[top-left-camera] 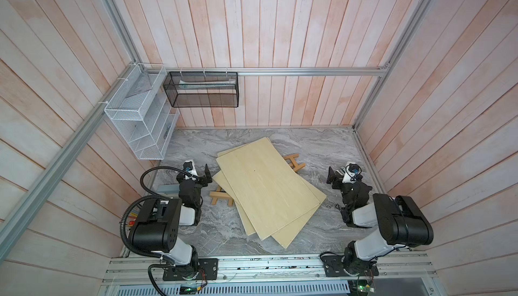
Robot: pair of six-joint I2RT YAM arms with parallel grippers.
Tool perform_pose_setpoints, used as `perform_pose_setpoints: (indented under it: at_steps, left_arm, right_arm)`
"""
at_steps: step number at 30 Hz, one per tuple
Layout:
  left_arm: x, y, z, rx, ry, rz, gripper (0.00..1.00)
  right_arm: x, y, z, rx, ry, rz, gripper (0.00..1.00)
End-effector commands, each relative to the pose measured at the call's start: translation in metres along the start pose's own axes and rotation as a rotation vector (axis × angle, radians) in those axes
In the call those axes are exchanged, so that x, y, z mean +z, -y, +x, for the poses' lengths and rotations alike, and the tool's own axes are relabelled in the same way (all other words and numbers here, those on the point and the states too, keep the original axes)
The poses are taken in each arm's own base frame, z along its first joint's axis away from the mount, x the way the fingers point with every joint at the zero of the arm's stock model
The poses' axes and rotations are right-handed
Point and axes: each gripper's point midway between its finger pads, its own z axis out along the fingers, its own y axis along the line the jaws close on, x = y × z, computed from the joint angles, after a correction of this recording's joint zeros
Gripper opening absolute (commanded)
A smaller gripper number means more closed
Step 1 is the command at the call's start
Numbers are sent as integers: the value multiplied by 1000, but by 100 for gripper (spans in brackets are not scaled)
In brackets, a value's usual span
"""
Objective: Assemble the easel
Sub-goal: Adjust the drawing board at the center of the board.
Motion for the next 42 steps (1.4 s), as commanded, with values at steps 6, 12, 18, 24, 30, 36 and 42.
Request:
perform_pose_setpoints:
  at_steps: [6, 12, 18, 24, 30, 36, 42]
  left_arm:
    - [-2, 0, 1, 6, 5, 3, 100]
    - [-2, 0, 1, 6, 6, 3, 100]
    - [-2, 0, 1, 7, 5, 3, 100]
    - [-2, 0, 1, 7, 5, 4, 100]
    - [-2, 0, 1, 6, 5, 4, 100]
    - [-1, 0, 1, 7, 5, 4, 100]
    - [0, -2, -6, 4, 12, -17, 100]
  right_arm:
    - [1, -1, -6, 9, 19, -15, 98]
    - [1, -1, -7, 8, 21, -13, 98]
    - [1, -1, -7, 8, 22, -13, 98]
    - [1, -1, -7, 8, 21, -12, 98]
    - [1, -1, -7, 9, 21, -14, 98]
    - [2, -1, -7, 9, 19, -13, 98]
    - [1, 0, -7, 13, 23, -9, 91]
